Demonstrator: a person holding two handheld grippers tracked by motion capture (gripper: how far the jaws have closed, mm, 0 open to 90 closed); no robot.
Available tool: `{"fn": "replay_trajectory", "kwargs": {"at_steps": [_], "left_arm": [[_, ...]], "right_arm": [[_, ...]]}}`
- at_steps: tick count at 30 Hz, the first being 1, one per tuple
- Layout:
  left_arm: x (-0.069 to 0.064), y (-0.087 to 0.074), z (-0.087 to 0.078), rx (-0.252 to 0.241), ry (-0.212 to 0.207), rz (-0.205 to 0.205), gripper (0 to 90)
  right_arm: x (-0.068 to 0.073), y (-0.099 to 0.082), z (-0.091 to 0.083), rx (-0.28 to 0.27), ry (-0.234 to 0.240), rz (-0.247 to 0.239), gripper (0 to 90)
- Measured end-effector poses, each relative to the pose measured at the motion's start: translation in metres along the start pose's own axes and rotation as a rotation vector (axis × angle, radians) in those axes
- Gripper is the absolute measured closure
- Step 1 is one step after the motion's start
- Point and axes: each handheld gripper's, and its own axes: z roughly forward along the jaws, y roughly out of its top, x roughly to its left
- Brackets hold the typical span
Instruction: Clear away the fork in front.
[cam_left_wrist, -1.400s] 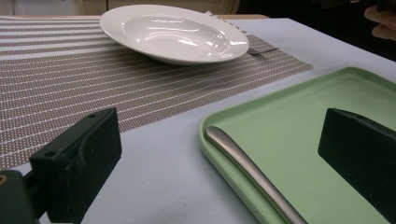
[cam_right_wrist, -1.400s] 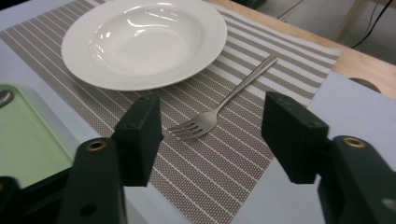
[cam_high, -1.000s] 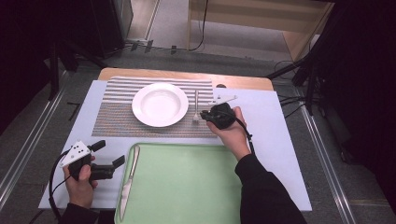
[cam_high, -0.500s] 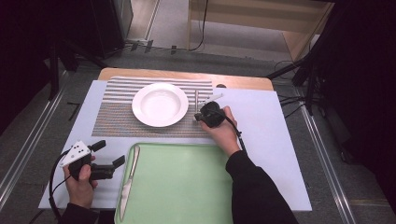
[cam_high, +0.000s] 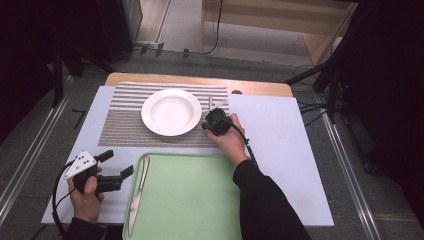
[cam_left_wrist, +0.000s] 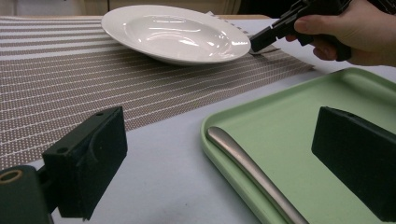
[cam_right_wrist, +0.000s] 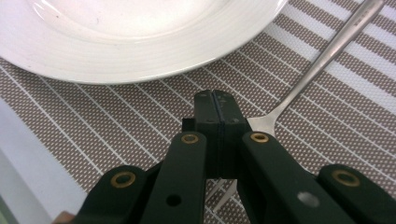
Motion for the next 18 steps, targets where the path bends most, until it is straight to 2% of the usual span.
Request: {"fn": "replay_trajectory", "kwargs": {"at_steps": [5,18], "left_arm": [[0.0001,0.0003,-0.0008,-0.003,0.011,0.001,2.2],[-0.0002,0.0003,-0.0006,-0.002,0.014,-0.001,2.2]], "right_arm": [[0.0006,-0.0014,0.0054,0.022,-0.003,0.012,87.9],[-0.0049,-0.0046,0.002,0.048,-0.014,0.005,87.9]]}}
